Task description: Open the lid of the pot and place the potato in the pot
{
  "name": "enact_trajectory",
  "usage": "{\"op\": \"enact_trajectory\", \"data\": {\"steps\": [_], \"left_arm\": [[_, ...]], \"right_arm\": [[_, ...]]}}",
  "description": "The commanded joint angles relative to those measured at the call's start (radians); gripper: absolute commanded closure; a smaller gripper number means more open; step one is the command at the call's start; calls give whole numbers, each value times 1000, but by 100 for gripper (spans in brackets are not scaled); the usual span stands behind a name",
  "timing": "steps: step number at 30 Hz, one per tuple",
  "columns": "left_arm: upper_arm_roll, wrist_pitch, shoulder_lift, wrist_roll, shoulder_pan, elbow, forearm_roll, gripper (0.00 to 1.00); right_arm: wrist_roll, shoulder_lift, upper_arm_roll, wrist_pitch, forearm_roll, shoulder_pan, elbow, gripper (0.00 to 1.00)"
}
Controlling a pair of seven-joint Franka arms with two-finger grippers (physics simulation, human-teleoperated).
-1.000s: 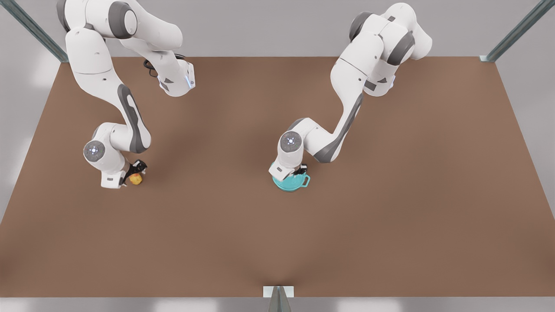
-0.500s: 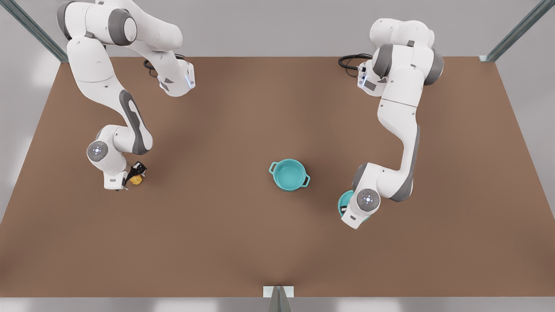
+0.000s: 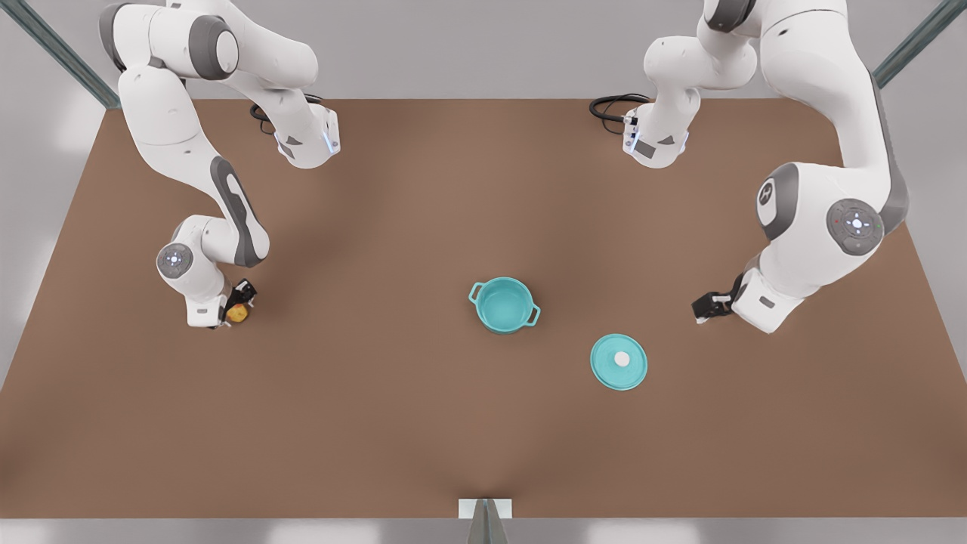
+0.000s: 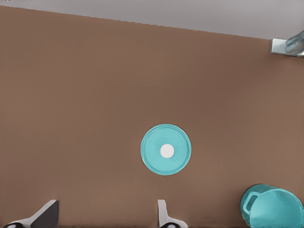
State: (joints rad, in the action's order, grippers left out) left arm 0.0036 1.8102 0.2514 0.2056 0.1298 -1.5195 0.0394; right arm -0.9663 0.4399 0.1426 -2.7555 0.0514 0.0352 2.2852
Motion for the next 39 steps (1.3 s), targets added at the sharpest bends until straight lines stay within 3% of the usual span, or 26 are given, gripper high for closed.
{"op": "enact_trajectory", "data": {"steps": [1, 3, 6, 13, 21, 32, 39], "left_arm": [[-5, -66, 3, -219, -1, 10, 7, 0], [-4, -66, 3, -218, -4, 10, 8, 0], [-5, -62, 9, -210, -1, 12, 17, 0], [-4, -77, 40, -210, 1, 30, 16, 0], [6, -85, 38, -210, -10, 29, 19, 0], [-2, -83, 48, -193, -4, 30, 16, 0], [0, -85, 49, -209, -10, 73, 19, 0]], "right_arm": [[-40, -1, 0, -1, -1, 0, 0, 20], [-40, 0, 0, -1, -1, 0, 2, 20], [-42, -1, 0, 4, -1, 0, 2, 38], [-42, -20, 0, 27, -1, -1, 7, 51], [-40, -128, -43, 165, -2, -9, -6, 52], [-14, -214, -253, 272, -65, -21, -67, 55], [70, -202, -255, 318, -148, -159, -168, 55]]}}
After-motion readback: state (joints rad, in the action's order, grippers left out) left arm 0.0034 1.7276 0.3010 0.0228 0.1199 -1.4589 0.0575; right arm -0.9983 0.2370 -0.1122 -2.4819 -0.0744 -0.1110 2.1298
